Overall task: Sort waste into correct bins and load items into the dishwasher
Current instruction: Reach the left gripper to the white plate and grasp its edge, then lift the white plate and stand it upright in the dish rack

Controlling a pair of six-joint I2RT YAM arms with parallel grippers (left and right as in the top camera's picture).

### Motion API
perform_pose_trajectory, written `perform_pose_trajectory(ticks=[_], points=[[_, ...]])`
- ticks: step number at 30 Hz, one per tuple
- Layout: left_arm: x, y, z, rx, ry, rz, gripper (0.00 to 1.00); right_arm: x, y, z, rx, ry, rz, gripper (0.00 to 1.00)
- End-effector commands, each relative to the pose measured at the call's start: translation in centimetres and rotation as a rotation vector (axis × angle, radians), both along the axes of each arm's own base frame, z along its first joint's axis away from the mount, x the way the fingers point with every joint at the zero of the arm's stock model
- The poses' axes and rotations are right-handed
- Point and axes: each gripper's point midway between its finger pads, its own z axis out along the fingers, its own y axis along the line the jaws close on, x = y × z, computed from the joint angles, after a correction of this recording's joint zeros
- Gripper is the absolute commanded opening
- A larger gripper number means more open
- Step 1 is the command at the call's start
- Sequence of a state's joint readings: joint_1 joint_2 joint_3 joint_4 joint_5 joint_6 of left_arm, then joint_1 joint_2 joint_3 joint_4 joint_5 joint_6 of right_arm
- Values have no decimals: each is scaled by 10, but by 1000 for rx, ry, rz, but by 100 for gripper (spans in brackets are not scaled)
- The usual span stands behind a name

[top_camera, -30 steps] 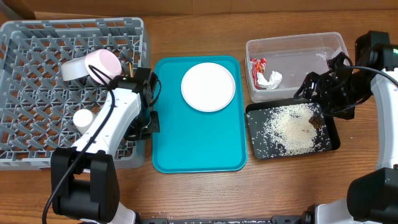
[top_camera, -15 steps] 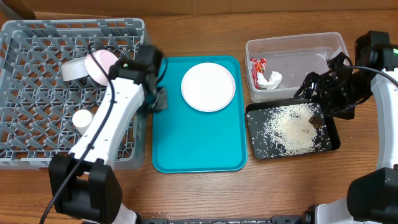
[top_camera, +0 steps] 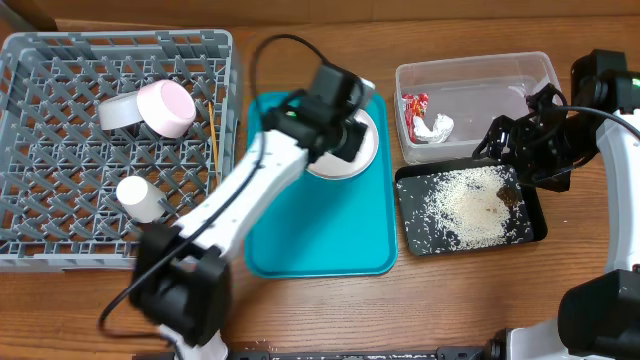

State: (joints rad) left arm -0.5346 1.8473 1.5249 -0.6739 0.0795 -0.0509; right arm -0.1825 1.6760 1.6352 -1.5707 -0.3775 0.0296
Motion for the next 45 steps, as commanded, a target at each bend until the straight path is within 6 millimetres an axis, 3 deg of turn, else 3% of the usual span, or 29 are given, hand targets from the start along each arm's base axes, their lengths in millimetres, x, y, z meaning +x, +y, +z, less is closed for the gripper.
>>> perform_pose_trajectory(ticks=[1,7,13,16,18,23,25,28,32,35,39,45], points=[[-9,-24,-49,63,66,-108,48,-2,0,9,-9,-35,3,100],[-29,-33,-106,153,173,-182,46,-1,0,9,-10,-37,3,100],[-37,-11,-135,294,225,-154,43,-1,0,9,-10,-38,3,100],[-37,-1,-137,347,225,-137,24,-1,0,9,-10,-38,3,100],[-38,1,-133,356,236,-137,4,-1,0,9,-10,-38,3,100],[-30,-5,-93,348,232,-126,4,-1,0,9,-10,-37,3,100],[-22,-8,-64,327,213,-101,4,-2,0,9,-9,-34,3,100],[-2,-6,-2,248,142,-22,4,-2,0,9,-9,-34,3,100],[16,15,70,161,29,51,4,-3,1,9,-9,-31,3,100],[26,48,112,105,-38,124,4,-3,1,9,-9,-31,3,100],[27,82,139,-26,-26,117,4,-2,0,9,-9,-34,3,100],[25,125,139,-274,93,24,4,-2,0,9,-9,-34,3,100]])
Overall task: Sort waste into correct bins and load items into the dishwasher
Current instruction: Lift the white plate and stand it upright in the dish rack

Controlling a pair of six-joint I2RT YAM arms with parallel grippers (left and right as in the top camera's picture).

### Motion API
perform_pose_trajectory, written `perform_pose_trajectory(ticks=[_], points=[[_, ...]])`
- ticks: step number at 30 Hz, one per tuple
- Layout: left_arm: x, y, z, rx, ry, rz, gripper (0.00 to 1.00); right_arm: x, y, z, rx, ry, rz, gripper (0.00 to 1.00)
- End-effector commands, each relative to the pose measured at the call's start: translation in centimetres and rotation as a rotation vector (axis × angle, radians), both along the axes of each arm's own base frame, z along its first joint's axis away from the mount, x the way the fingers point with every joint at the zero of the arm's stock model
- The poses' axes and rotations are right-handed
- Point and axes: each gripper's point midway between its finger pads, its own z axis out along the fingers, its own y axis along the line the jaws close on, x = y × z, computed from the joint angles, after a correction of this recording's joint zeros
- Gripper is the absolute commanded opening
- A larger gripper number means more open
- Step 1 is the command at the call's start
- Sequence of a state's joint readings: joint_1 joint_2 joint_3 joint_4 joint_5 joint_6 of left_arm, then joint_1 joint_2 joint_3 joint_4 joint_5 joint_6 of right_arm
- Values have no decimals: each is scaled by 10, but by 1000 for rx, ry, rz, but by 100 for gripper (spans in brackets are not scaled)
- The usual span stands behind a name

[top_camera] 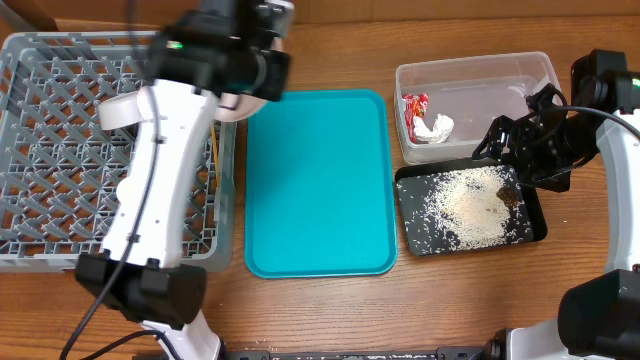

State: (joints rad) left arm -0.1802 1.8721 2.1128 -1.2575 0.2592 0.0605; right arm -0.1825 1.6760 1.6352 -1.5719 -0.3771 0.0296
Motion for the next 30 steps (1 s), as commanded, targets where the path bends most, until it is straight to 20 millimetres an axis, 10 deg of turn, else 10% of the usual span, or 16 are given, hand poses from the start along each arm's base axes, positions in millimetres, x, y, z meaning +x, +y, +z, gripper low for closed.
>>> perform_pose_trajectory(ticks=[1,15,27,30], points=[[-4,1,1,-233,50,-143,4,-2,0,9,-9,-35,3,100],[15,72,-67,-589,271,-72,4,-3,1,9,-8,-31,3,100],[-17,107,-32,-400,222,11,100,0,0,9,-12,-46,6,100],[-28,132,-27,-204,236,178,100,17,2,13,-26,-129,21,100]])
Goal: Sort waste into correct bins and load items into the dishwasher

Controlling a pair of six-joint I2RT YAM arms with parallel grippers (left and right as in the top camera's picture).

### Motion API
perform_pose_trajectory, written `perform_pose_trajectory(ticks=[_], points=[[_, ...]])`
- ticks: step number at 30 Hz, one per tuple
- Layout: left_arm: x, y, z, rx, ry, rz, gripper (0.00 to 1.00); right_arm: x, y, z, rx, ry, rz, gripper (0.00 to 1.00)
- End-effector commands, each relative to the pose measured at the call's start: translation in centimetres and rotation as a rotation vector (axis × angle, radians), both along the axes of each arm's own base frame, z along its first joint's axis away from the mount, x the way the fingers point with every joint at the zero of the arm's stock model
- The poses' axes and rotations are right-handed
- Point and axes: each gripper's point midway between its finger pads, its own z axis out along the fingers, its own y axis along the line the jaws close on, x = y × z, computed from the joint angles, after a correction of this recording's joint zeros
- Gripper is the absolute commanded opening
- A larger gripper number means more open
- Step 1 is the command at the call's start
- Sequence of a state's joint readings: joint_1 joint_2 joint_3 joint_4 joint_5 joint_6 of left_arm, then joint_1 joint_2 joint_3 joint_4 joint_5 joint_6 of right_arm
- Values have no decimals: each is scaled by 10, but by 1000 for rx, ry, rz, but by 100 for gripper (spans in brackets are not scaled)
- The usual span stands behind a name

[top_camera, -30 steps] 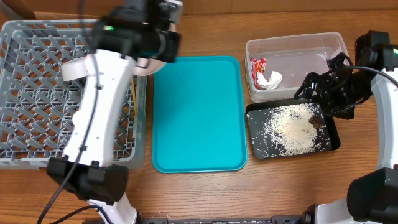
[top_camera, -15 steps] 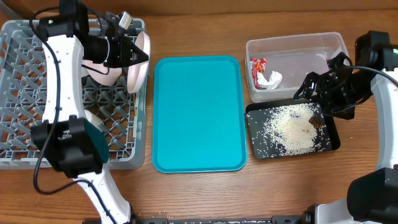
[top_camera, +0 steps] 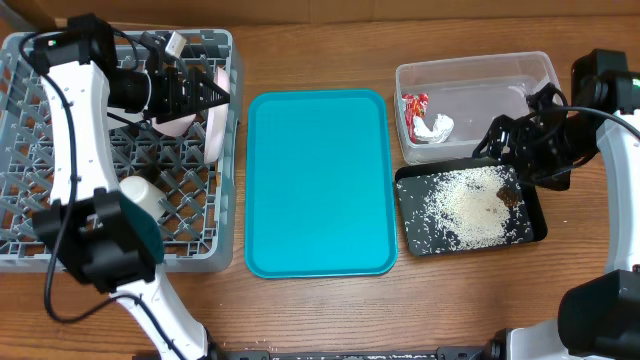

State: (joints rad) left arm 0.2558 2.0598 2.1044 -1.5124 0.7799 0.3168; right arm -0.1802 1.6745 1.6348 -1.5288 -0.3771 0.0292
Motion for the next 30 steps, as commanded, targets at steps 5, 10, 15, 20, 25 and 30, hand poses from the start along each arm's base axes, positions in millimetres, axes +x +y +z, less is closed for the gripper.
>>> perform_pose_trajectory(ticks=[5,10,15,20,25,30], points=[[-46,65,46,557,67,410,100,55,33,32,-46,-331,115,100],[-56,59,50,583,93,441,100,93,56,42,-161,-502,183,100],[-81,54,37,589,220,394,100,86,58,36,-175,-459,178,100],[-97,34,43,523,175,259,100,65,38,37,-177,-389,117,100],[-121,28,59,529,39,248,100,49,20,62,-194,-475,68,100],[-146,10,73,497,-228,203,100,13,19,71,-211,-617,59,100]])
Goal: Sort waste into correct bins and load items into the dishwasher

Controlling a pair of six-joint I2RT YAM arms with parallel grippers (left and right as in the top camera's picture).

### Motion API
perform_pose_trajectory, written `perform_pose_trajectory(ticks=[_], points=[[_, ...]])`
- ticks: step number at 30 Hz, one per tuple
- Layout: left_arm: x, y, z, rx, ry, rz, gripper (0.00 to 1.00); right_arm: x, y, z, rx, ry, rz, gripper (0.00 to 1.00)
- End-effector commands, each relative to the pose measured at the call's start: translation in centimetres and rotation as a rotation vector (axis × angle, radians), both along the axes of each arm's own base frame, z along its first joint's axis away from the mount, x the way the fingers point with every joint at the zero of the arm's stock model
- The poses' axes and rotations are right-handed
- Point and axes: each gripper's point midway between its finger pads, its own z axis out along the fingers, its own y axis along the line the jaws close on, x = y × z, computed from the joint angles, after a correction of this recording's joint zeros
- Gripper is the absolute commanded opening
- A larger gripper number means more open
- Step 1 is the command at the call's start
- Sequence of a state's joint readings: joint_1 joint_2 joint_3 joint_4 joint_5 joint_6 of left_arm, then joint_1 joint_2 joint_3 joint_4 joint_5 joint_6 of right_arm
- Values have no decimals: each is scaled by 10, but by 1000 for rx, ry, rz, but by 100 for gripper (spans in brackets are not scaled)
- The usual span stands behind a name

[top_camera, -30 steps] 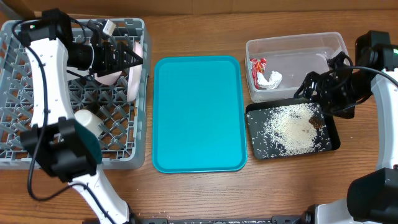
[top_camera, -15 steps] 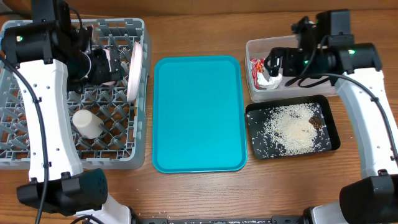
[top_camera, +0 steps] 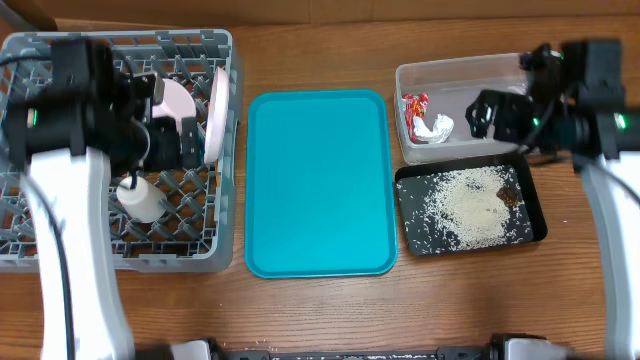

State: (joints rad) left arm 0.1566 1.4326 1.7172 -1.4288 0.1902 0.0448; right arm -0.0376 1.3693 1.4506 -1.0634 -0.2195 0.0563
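A white plate [top_camera: 215, 112] stands on edge in the grey dish rack [top_camera: 60, 250], at its right side. My left gripper [top_camera: 189, 143] is just left of the plate, fingers spread, holding nothing. A pink bowl [top_camera: 177, 98] and a white cup [top_camera: 141, 200] also sit in the rack. The teal tray [top_camera: 318, 200] is bare. My right gripper [top_camera: 483, 115] hangs over the clear bin [top_camera: 470, 72], right of the red-and-white wrapper [top_camera: 425, 118]; it is blurred and its jaws cannot be read. The black bin [top_camera: 535, 225] holds scattered rice.
The rack fills the left of the wooden table, the tray the middle, and the two bins the right. My left arm crosses the rack from its left edge. A thin wooden stick lies along the rack's right wall, partly hidden.
The plate was let go and now stands alone in the rack, with my left gripper drawn back slightly to its left. My right gripper moved from over the black bin's corner up to the clear bin.
My left gripper was on the white plate on the teal tray. Then the plate was off the tray and over the rack's top right corner. Then it was held on edge inside the rack. Now it stands there, released, and the right arm has moved for the first time.
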Motion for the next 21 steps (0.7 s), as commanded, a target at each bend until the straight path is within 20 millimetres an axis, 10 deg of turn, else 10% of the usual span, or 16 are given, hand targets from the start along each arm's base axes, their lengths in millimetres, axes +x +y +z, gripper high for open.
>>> perform_pose_trajectory(ticks=[1,12,21], points=[[-35,-25,16,-4,-176,-172,100,-33,2,6,-8,-90,4,100],[-113,-43,-12,54,-419,-246,100,-126,-14,22,-92,-329,-80,100],[-139,-47,-33,22,-303,-244,100,-148,-13,6,-92,-247,-76,100]])
